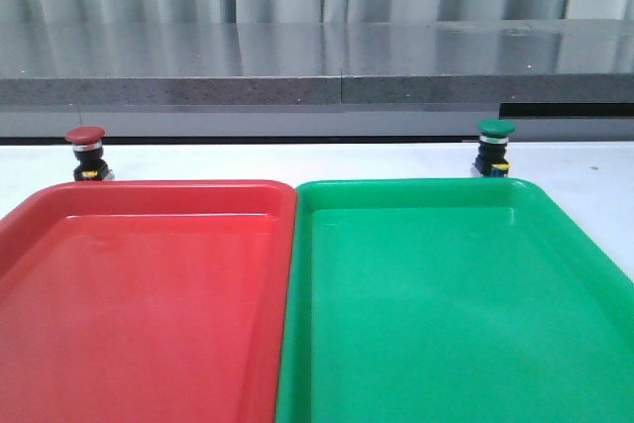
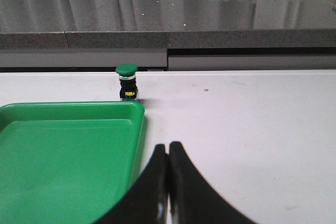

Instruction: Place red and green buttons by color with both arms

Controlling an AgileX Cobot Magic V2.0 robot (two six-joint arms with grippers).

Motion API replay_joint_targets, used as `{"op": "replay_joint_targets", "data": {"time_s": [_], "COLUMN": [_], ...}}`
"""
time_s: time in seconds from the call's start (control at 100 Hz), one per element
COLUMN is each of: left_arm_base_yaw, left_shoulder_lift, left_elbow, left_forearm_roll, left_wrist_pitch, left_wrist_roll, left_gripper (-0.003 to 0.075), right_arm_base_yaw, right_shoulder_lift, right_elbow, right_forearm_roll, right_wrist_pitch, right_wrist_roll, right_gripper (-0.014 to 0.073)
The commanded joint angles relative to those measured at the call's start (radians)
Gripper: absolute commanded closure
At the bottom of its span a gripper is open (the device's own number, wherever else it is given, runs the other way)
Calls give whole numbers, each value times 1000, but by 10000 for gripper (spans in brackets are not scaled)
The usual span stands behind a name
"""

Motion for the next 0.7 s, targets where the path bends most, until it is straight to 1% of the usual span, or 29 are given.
{"op": "replay_joint_targets", "data": {"time_s": [0.0,0.3,0.4,0.57,0.69], "left_arm_base_yaw": [2,2,2,2,2], "left_shoulder_lift": [-33,-33,-33,-12,50], "left_elbow": [26,26,21,-48,-111], "left_forearm_roll": [-3,-3,-49,-74,-118], "left_wrist_pitch": [-83,-85,-81,32,34], "left_wrist_roll": [-3,-3,-8,-8,-8], "left_gripper": [739,739,739,739,739], "right_arm_base_yaw": [-7,-7,-7,-7,-7], "right_shoulder_lift": [-19,-19,-19,-19,-19], "right_elbow": [-17,-17,-17,-17,-17], "right_forearm_roll": [-1,-1,-1,-1,-1], "right_wrist_pitch": [-81,-81,-81,-81,-81], "right_wrist_roll": [-12,-12,-12,-12,-12], "right_gripper": [654,654,654,654,654]}}
